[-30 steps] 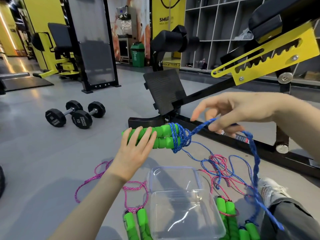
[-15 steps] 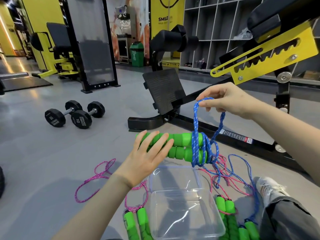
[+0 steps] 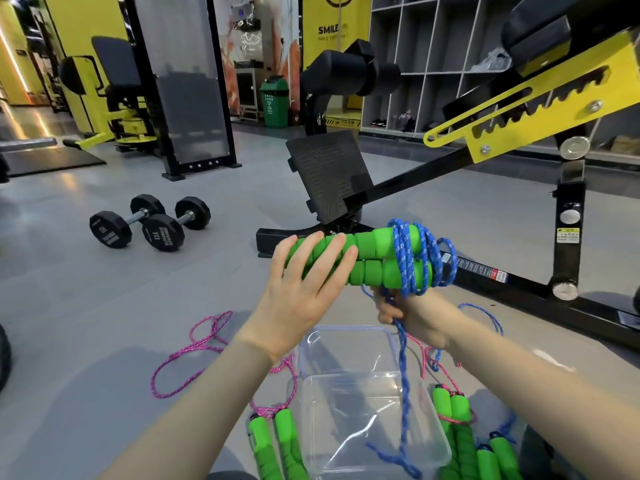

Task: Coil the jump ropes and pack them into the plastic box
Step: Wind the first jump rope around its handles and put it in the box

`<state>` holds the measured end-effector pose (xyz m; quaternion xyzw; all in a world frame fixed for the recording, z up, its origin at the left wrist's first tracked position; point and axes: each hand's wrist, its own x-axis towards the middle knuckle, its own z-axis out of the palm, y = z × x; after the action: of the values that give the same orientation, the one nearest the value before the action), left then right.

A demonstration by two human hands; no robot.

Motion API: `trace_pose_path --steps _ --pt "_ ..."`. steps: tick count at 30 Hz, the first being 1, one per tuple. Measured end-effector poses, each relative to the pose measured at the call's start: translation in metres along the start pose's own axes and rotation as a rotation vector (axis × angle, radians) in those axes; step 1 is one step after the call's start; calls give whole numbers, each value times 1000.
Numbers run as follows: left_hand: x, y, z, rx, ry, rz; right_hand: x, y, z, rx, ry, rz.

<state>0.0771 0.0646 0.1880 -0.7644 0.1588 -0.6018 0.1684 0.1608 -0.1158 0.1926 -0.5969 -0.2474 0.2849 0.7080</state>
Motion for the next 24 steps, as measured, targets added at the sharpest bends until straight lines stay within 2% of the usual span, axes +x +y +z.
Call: trace_pose_path --steps 4,7,12,18,20,24 --pt "-15 -12 6 95 -28 1 -12 12 14 51 4 194" --pt "-24 -21 7 130 -52 -19 -27 15 16 -2 -31 237" --pt "-38 -28 8 178 -114 -6 -46 -1 13 -198 -166 188" --pt "-48 -32 4 195 -205 12 -55 -66 -9 -510 -377 188" --pt "-50 -31 3 193 -210 30 -56 -89 -13 -620 -361 148" --pt "-43 -20 3 157 -181 56 -48 -125 -12 -798 -213 -43"
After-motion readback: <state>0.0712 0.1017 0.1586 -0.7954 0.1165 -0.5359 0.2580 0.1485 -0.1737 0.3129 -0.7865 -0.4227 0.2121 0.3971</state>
